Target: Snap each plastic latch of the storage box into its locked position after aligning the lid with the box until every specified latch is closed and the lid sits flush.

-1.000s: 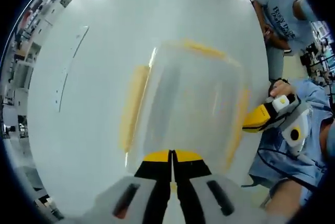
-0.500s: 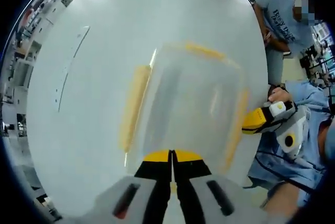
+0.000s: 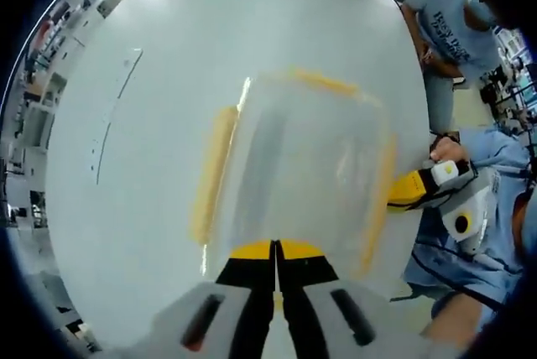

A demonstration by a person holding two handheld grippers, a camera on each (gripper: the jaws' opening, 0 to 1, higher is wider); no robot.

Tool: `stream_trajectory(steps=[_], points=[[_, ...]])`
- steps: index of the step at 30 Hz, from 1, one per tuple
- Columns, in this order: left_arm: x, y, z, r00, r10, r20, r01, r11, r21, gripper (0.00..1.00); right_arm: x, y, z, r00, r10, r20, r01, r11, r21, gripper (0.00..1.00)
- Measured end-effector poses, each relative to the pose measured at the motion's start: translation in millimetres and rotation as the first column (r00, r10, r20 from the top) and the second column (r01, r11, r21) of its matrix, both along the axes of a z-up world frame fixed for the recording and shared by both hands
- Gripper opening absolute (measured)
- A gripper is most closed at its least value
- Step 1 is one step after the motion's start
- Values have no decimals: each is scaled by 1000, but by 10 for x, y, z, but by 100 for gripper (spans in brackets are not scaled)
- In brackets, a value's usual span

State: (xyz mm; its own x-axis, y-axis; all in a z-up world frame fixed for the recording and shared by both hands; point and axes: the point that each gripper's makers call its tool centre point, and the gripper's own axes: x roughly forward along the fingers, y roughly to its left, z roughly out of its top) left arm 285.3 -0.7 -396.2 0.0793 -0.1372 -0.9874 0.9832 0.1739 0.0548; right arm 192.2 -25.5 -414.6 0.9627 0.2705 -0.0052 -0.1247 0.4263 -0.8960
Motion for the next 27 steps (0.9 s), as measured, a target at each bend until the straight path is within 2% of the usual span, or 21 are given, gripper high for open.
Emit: stream_trajectory(steps=[2, 4, 6, 8, 9, 15, 22, 23, 24, 26, 27], points=[[-8, -1, -2, 1000, -13, 23, 13, 1000, 21, 1, -6, -3, -1, 1000, 7, 10, -8, 1000, 6, 0], [10, -1, 5, 994, -81, 69, 77, 995, 70, 1, -7, 14, 11, 1000, 4, 11, -4, 1000, 2, 0], [-24, -12, -6, 992, -96, 80, 89, 993, 83, 0, -9, 10, 12, 1000, -7, 4, 7, 1000, -2, 0], [-33, -14, -8, 992, -95, 81, 88, 993, 81, 0, 18, 14, 136, 1000, -11, -1, 11, 1000, -4, 0], [-32, -13, -6, 993, -94, 78, 88, 993, 75, 0, 18, 13, 139, 1000, -12, -2, 12, 1000, -4, 0], [-37, -5, 3, 995, -85, 59, 84, 996, 20, 0, 10, -33, 95, 999, -24, -30, 24, 1000, -8, 0], [-53, -7, -4, 995, -86, 50, 86, 996, 3, 0, 9, -33, 42, 999, -27, -37, 27, 1000, -10, 0], [-57, -8, -5, 995, -89, 48, 89, 996, 1, 0, 22, -33, 13, 998, -28, -51, 28, 1000, -8, 0], [-56, -12, 1, 994, -96, 52, 96, 995, -3, 0, 59, -109, -94, 993, -67, -101, 65, 998, -19, 0], [-63, -11, 8, 994, -94, 54, 95, 995, -3, 0, 145, -103, -79, 996, -59, -65, 58, 998, -18, 0], [-67, -12, 11, 993, -100, 60, 100, 995, -1, 0, 121, -89, -87, 997, -55, -52, 55, 998, -2, 0]])
